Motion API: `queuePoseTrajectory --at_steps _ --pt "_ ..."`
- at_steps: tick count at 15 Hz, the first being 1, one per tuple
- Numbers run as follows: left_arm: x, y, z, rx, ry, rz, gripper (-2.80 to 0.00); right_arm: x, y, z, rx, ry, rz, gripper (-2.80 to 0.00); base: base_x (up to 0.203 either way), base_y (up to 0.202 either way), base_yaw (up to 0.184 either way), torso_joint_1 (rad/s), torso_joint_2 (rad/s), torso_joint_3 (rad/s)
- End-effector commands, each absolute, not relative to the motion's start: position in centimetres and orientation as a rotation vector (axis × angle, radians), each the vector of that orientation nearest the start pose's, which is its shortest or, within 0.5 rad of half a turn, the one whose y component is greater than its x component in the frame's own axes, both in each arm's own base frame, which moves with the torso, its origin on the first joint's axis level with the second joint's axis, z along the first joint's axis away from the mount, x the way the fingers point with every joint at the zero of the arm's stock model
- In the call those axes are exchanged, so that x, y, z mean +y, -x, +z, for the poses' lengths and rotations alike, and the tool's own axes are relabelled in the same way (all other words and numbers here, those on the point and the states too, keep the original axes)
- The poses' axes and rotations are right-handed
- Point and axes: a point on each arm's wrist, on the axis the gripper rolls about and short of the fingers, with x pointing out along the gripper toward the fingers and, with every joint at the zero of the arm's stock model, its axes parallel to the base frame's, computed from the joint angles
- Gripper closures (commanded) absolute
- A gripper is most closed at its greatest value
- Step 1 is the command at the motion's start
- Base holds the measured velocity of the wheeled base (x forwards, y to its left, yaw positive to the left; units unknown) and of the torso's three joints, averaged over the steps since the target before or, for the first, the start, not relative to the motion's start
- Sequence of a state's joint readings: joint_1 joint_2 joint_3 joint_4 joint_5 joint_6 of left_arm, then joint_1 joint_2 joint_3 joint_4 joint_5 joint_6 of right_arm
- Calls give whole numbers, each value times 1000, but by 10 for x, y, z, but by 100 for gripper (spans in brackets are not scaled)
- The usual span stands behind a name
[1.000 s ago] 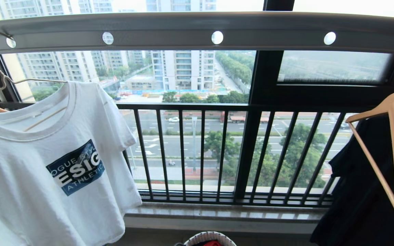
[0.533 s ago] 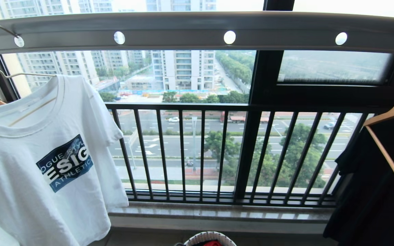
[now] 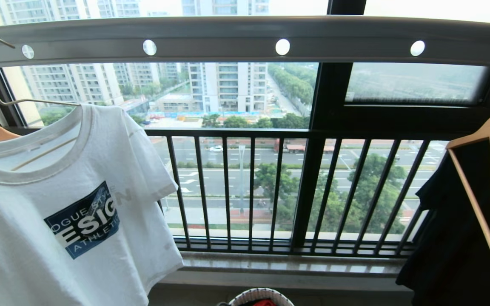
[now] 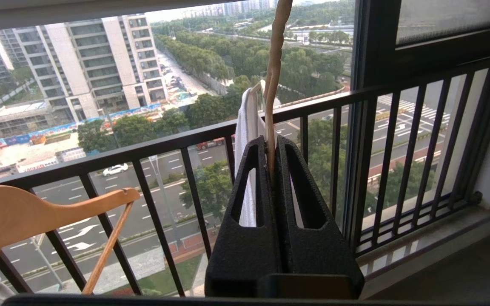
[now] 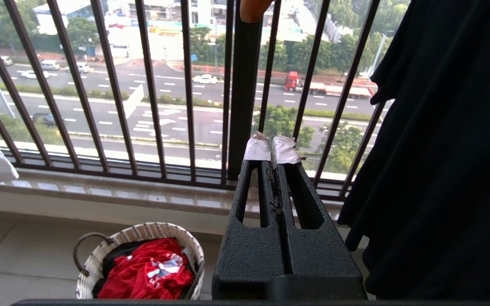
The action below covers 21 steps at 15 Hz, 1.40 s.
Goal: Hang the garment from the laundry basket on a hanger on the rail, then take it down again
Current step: Take the clothes off the clothes rack
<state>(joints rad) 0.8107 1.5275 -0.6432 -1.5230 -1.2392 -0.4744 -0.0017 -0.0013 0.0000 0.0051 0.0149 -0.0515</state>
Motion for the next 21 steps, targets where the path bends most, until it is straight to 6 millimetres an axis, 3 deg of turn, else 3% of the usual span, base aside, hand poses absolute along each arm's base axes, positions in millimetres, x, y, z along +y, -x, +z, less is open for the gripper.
queuePoseTrajectory --at_steps 1,8,14,21 --pt "147 -160 269 -173 -86 -536 0 0 23 75 4 52 14 0 0 0 0 0 0 0" --pt "104 -128 295 -35 -3 -719 0 0 23 75 5 52 14 0 0 0 0 0 0 0" --pt "59 -125 306 57 185 -943 0 0 23 75 4 52 14 0 0 0 0 0 0 0" --pt "40 -146 296 151 298 -1123 0 0 23 75 4 52 14 0 0 0 0 0 0 0"
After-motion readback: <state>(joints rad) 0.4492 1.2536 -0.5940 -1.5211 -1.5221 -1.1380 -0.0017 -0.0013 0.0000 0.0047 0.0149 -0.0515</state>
